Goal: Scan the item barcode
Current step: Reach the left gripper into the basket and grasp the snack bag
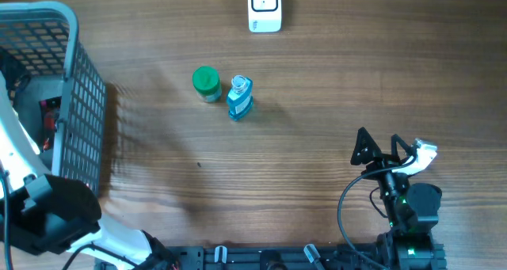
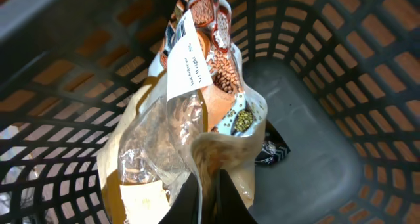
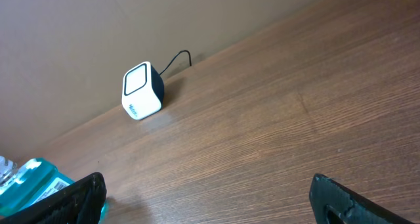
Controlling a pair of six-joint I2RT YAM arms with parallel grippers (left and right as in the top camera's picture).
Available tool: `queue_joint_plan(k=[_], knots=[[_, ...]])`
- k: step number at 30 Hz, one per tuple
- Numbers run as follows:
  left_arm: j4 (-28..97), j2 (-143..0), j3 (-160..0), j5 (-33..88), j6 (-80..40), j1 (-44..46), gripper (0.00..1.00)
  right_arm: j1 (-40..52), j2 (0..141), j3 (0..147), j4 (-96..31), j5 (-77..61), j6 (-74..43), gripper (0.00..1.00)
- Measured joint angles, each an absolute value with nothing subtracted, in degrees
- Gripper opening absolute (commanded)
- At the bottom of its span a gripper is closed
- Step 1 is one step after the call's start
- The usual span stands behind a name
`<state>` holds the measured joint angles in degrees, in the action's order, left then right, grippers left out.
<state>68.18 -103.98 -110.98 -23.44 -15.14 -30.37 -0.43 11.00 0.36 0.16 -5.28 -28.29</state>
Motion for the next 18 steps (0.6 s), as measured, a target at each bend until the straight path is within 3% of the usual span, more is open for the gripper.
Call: queue_joint_plan(k=[12,18], knots=[[64.6,-83.1,-111.0,-10.3,-16.2,-30.4,0.04,-0.4,11.0,0.4,0.2,-5.3,-28.3,1.00],[58.2,-70.6,-111.5,9.7,-20.0,-26.0,0.04,-0.4,11.0,0.4,0.2,-5.3,-28.3,1.00]])
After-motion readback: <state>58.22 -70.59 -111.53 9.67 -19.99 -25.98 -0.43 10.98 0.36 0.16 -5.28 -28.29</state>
